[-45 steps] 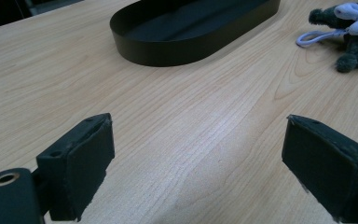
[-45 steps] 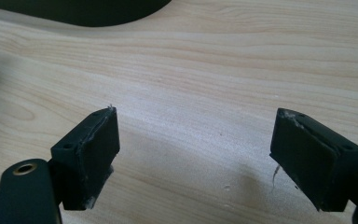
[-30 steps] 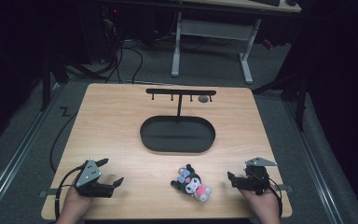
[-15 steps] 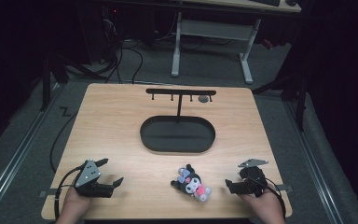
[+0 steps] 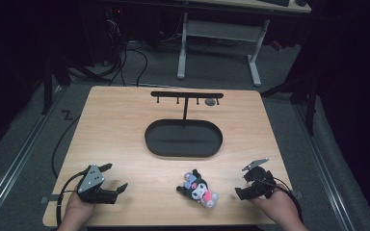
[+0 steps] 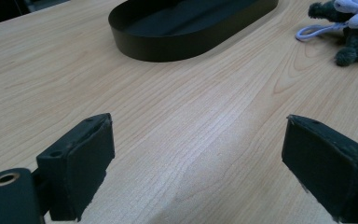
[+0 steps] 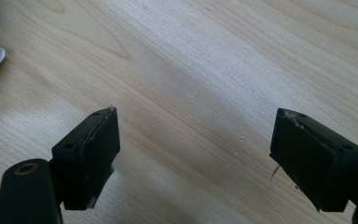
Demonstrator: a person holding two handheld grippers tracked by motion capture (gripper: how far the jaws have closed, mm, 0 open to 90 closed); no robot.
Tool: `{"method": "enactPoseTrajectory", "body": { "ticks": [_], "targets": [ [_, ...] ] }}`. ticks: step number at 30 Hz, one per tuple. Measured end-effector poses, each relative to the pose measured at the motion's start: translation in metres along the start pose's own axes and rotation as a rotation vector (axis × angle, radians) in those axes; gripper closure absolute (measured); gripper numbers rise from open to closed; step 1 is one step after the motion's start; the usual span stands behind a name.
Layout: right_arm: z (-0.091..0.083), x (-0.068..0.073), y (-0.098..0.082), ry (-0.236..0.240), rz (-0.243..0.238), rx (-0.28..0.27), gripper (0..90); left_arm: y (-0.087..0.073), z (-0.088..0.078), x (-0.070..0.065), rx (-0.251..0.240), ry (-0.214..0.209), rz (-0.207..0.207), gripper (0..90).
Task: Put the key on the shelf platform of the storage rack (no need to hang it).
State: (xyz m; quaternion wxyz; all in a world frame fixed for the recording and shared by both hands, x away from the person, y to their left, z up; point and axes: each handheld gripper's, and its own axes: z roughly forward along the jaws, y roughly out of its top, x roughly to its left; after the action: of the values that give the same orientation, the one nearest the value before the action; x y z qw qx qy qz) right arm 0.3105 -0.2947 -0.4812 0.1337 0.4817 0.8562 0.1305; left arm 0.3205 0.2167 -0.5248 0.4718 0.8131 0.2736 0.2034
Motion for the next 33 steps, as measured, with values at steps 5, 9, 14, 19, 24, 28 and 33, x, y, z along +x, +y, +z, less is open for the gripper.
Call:
{"method": "enactPoseTrajectory", "body": {
  "ticks": [5, 9, 14, 19, 24, 28, 33],
  "targets": [
    [-0.002, 0.002, 0.007, 0.008, -0.026, 0.039, 16.5, 0.000, 0.000, 0.000, 0.002, -0.002, 0.001, 9.8],
    [-0.003, 0.005, 0.013, 0.011, -0.056, 0.071, 16.8, 0.000, 0.000, 0.000, 0.002, -0.004, 0.001, 9.8],
    [-0.004, 0.011, 0.020, 0.004, -0.124, 0.122, 16.8, 0.000, 0.000, 0.000, 0.003, -0.004, 0.001, 9.8],
    [-0.007, 0.012, 0.023, 0.021, -0.129, 0.136, 16.7, 0.000, 0.000, 0.000, 0.001, -0.003, 0.000, 9.8],
    [-0.011, 0.018, 0.023, 0.051, -0.128, 0.137, 15.6, 0.000, 0.000, 0.000, 0.002, -0.005, 0.000, 9.8],
    [-0.016, 0.028, 0.023, 0.069, -0.152, 0.144, 13.2, 0.000, 0.001, 0.000, 0.002, -0.004, 0.000, 9.8],
    [-0.026, 0.043, 0.026, 0.096, -0.169, 0.134, 3.7, 0.000, 0.001, 0.000, 0.001, -0.004, -0.001, 9.8]
  ]
}}
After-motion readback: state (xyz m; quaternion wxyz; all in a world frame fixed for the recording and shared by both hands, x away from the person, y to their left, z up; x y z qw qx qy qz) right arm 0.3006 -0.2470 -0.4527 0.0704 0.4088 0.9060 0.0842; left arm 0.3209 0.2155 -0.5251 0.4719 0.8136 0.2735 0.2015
